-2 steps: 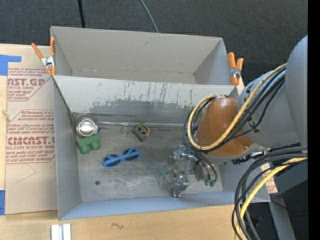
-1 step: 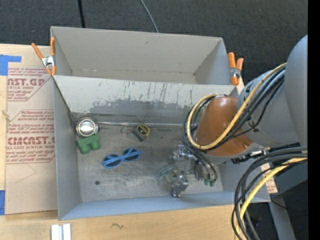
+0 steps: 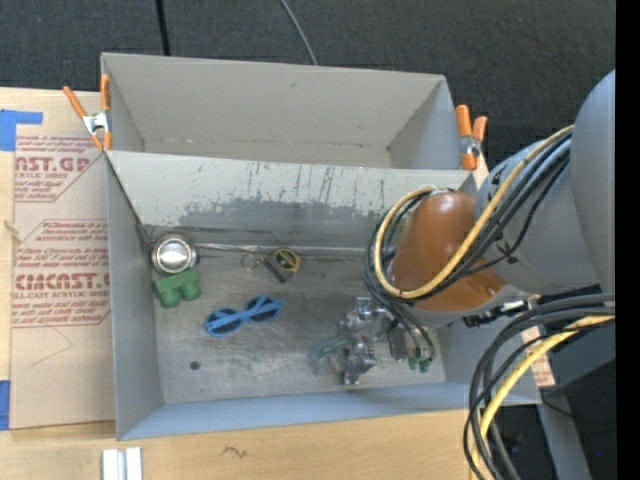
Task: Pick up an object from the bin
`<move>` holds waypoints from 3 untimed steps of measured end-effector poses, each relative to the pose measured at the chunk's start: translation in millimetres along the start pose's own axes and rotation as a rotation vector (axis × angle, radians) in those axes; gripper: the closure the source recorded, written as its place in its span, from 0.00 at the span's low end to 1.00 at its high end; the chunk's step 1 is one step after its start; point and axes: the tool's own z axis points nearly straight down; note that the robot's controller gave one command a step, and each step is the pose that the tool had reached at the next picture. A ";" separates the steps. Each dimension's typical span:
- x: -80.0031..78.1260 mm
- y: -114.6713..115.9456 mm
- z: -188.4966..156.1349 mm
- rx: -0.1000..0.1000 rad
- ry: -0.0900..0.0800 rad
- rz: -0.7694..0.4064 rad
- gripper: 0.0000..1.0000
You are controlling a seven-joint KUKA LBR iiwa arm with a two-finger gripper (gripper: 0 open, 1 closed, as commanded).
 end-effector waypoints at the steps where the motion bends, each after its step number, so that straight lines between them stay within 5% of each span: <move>1: -0.6 0.8 -27.2 0.001 0.003 -0.001 1.00; 3: -3.3 2.2 -126.4 0.001 0.000 -0.002 1.00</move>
Offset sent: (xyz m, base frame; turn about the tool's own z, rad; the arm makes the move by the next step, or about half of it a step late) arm 0.0000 0.0000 0.0263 0.0000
